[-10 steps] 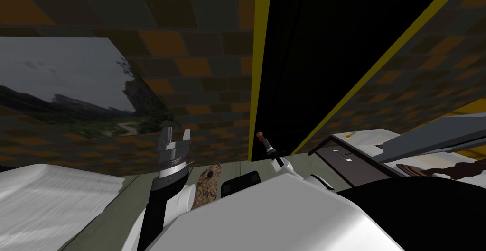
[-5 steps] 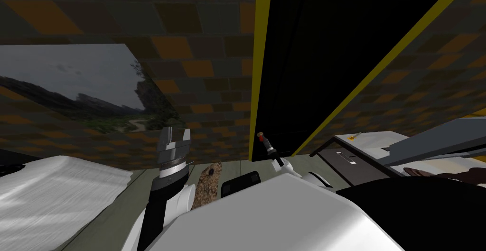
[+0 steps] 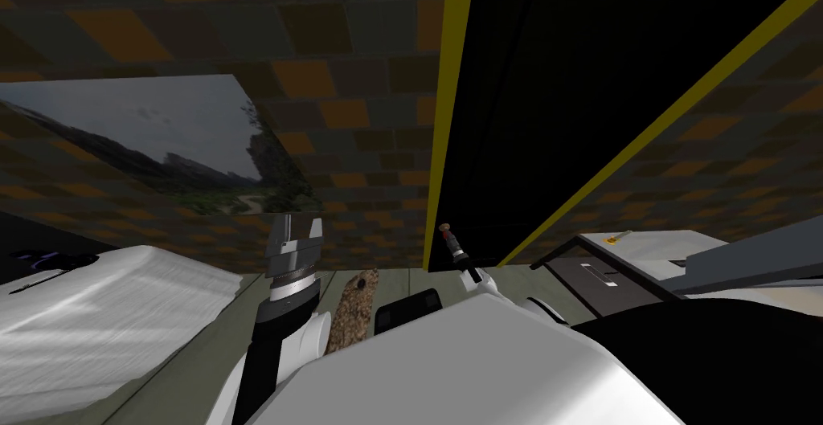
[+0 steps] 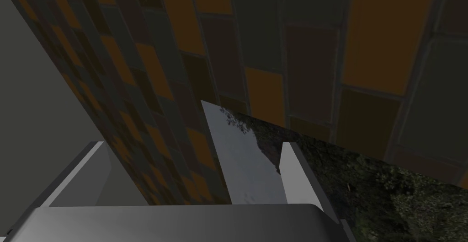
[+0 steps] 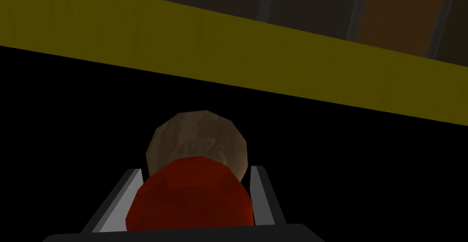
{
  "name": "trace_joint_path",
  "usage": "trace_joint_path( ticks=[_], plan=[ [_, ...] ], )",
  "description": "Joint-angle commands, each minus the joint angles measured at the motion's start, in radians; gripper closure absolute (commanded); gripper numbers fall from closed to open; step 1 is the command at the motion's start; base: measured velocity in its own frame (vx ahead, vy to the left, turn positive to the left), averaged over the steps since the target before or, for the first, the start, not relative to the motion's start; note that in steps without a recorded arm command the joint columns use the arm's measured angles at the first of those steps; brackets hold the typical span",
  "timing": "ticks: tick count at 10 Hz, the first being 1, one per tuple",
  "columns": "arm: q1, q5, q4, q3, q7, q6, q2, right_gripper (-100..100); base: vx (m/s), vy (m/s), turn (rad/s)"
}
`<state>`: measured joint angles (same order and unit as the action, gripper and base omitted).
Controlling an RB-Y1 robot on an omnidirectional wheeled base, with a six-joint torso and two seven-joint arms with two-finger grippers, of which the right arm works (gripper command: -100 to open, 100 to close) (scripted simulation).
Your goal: Pull the door open
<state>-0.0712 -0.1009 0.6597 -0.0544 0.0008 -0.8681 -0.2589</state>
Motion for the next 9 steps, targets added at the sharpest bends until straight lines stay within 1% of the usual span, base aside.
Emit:
trace_joint_path(
  ticks=[1, 2, 3, 4, 5, 6, 8, 9],
  plan=[
    [-0.028, -0.005, -0.035, -0.011, -0.033, -0.026, 0.013, 100, -0.045, 0.003, 0.047],
    [-0.028, -0.024, -0.034, -0.014, -0.072, -0.024, 0.012, 100, -0.048, -0.006, 0.103],
    [-0.028, -0.043, -0.034, -0.016, -0.098, -0.022, 0.011, 100, -0.064, 0.0, 0.161],
    [-0.028, -0.043, -0.034, -0.016, -0.116, -0.022, 0.011, 100, -0.051, 0.006, 0.08],
    [-0.028, -0.061, -0.034, -0.018, -0.148, -0.021, 0.01, 100, -0.053, -0.005, 0.089],
    [-0.028, -0.061, -0.034, -0.018, -0.158, -0.021, 0.01, 100, -0.045, 0.002, 0.066],
    [-0.028, -0.099, -0.034, -0.023, -0.224, -0.017, 0.008, 100, -0.052, 0.004, 0.113],
    [-0.028, -0.099, -0.034, -0.023, -0.241, -0.017, 0.008, 100, -0.061, 0.013, 0.103]
  ],
)
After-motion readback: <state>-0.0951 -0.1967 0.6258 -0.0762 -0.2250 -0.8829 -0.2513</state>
